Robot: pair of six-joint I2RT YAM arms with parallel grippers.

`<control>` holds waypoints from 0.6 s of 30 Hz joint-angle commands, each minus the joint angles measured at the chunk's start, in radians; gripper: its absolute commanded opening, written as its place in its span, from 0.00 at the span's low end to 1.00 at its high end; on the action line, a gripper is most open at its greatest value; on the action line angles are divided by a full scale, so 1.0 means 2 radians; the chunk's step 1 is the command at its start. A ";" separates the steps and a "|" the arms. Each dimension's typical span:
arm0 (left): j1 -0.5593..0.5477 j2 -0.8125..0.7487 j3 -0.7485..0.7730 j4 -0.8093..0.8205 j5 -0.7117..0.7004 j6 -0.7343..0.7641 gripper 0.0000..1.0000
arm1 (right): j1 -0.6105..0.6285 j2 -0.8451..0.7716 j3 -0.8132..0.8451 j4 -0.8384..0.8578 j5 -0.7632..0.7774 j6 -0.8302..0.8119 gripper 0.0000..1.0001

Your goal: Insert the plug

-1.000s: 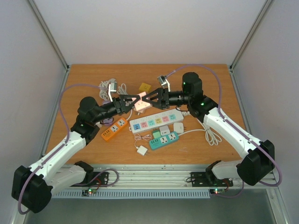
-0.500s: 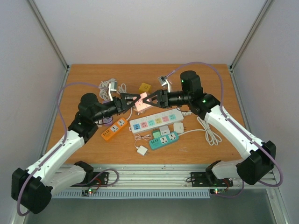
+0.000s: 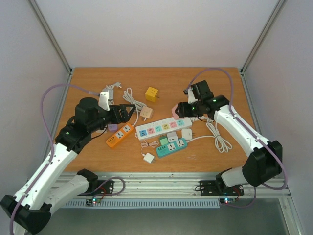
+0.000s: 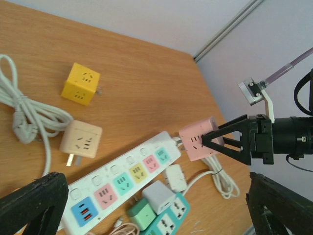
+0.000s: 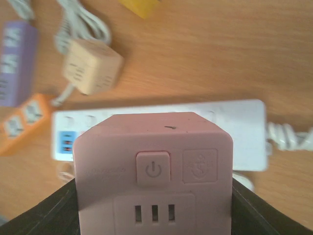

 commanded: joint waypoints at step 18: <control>0.003 -0.014 0.021 -0.036 -0.028 0.104 0.99 | -0.011 0.080 -0.043 0.017 0.096 -0.096 0.44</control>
